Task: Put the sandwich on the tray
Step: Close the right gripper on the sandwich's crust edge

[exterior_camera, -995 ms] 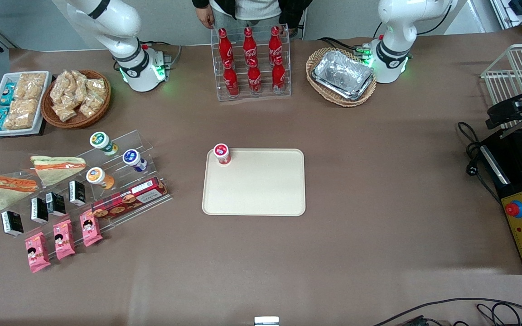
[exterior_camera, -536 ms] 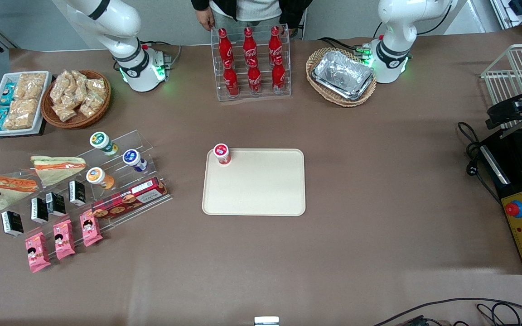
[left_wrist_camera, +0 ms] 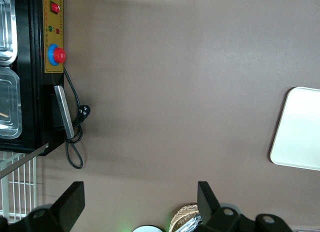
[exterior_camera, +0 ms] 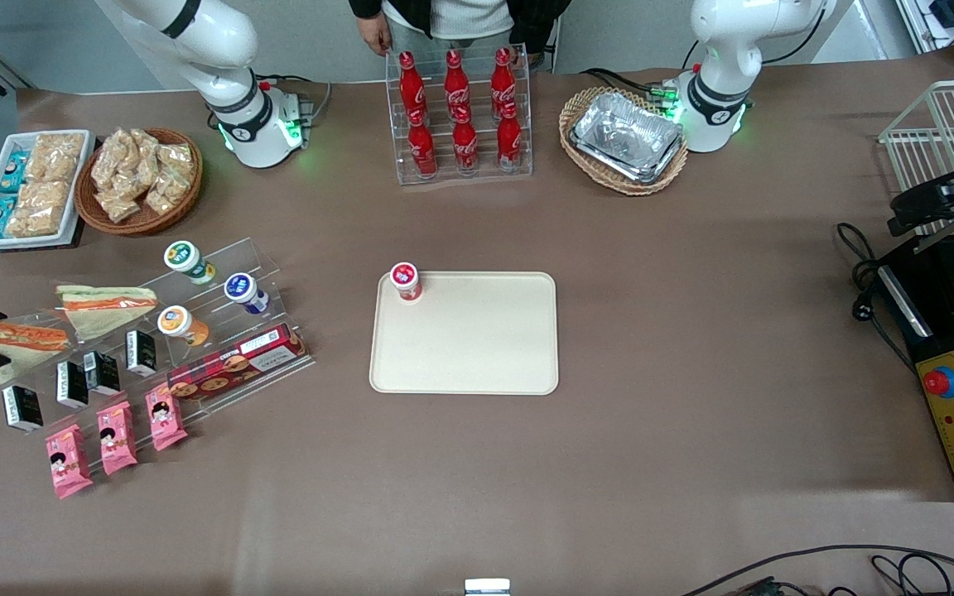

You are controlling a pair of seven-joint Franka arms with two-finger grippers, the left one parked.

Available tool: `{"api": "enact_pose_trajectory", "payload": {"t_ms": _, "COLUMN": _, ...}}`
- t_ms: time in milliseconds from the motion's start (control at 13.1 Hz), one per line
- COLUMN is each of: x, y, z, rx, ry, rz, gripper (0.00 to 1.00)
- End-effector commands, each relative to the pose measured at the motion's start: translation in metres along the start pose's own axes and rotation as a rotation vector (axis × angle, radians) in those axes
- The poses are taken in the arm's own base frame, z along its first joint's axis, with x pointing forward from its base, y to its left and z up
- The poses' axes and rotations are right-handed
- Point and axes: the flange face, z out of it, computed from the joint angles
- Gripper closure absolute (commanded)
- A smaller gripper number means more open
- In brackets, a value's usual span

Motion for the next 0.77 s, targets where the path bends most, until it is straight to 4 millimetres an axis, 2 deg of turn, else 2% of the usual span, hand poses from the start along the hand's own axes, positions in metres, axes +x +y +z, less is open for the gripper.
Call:
{"api": "enact_pose_trajectory", "payload": {"t_ms": 0, "x": 0.0027, "y": -0.0039, "z": 0.0045, "rx": 0.033, "ry": 0.022, "rz": 0.017, "gripper": 0.21}}
{"api": "enact_pose_trajectory", "payload": {"t_ms": 77, "x": 0.0024, "y": -0.0048, "z": 0.0043, "rx": 0.034, "ry": 0.025, "rz": 0.015, "gripper": 0.28}}
{"api": "enact_pose_trajectory", "payload": {"t_ms": 153, "x": 0.0025, "y": -0.0047, "z": 0.0045, "rx": 0.036, "ry": 0.027, "rz": 0.016, "gripper": 0.41}}
{"api": "enact_pose_trajectory", "payload": {"t_ms": 230, "x": 0.0018, "y": -0.0065, "z": 0.0033, "rx": 0.041, "ry": 0.031, "rz": 0.017, "gripper": 0.70}}
{"api": "enact_pose_trajectory", "payload": {"t_ms": 306, "x": -0.0008, "y": -0.0115, "z": 0.0036, "rx": 0.045, "ry": 0.036, "rz": 0.029, "gripper": 0.91}}
{"api": "enact_pose_trajectory", "payload": {"t_ms": 689, "x": -0.0015, "y": -0.0122, "z": 0.0029, "rx": 0.046, "ry": 0.036, "rz": 0.033, "gripper": 1.00}}
